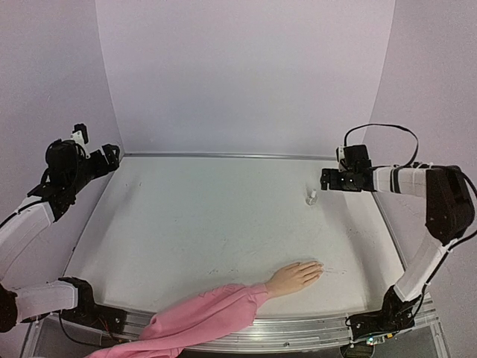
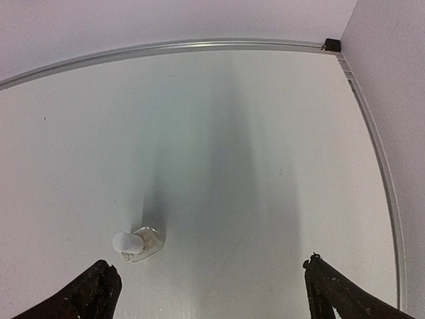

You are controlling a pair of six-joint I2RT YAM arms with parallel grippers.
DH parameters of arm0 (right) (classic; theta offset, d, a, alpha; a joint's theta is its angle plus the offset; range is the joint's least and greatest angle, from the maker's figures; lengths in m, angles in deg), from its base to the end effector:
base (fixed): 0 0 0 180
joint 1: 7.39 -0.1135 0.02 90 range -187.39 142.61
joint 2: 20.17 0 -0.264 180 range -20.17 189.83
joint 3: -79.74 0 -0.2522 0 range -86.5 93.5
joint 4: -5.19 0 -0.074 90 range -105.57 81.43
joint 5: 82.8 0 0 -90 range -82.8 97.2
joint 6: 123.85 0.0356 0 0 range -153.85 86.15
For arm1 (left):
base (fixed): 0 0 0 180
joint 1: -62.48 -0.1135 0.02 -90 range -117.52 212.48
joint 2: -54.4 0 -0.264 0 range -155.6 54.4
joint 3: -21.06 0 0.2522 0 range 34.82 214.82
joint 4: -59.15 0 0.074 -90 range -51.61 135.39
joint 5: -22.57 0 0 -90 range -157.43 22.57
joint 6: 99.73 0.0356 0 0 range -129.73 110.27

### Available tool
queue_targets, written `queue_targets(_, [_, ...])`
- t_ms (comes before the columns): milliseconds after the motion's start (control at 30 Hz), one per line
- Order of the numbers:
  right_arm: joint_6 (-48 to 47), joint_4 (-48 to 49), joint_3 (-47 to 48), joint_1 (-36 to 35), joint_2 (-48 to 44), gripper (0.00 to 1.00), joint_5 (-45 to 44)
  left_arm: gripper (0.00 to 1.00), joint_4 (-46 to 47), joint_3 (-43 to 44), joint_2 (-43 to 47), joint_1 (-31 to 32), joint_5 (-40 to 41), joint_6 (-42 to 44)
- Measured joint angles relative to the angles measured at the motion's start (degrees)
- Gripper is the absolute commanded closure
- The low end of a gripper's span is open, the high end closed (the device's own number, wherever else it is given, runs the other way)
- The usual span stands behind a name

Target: Paint the nails

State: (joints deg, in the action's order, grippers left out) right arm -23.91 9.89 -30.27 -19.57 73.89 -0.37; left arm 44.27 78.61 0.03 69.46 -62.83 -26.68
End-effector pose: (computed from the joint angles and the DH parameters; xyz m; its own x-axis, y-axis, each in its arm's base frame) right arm 0.3647 0.0739 0.2377 -0.3345 0.1029 -0.9368 -0.0304 0.9923 0.1198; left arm 0.2239 -0.0245 0.3199 -0.2051 -0.2677 -0.9414 -0.0174 0.9627 -0.2699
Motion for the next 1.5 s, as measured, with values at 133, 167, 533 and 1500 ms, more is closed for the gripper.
queue_targets(133, [0.7,-3.4,8.8,-1.6,9.1,0.05,0.5,0.01,-0.7,-0.1,-0.2,-0.3,-1.5,-1.5])
queue_targets(167, [0.9,-4.4,11.0,-1.9,11.2,0.09,0.7,0.01,-0.8,-0.1,-0.2,-0.3,-2.0,-1.6])
queue_targets(533, [3.6,-15.1,27.8,-4.0,26.8,0.35,1.1,0.00,-3.5,0.0,-2.8,-0.6,-10.1,-2.6])
queue_targets(1500, [5.4,-19.8,25.0,-6.5,22.4,0.74,-1.8,0.00,-5.6,0.1,-4.1,-0.7,-16.7,-4.2])
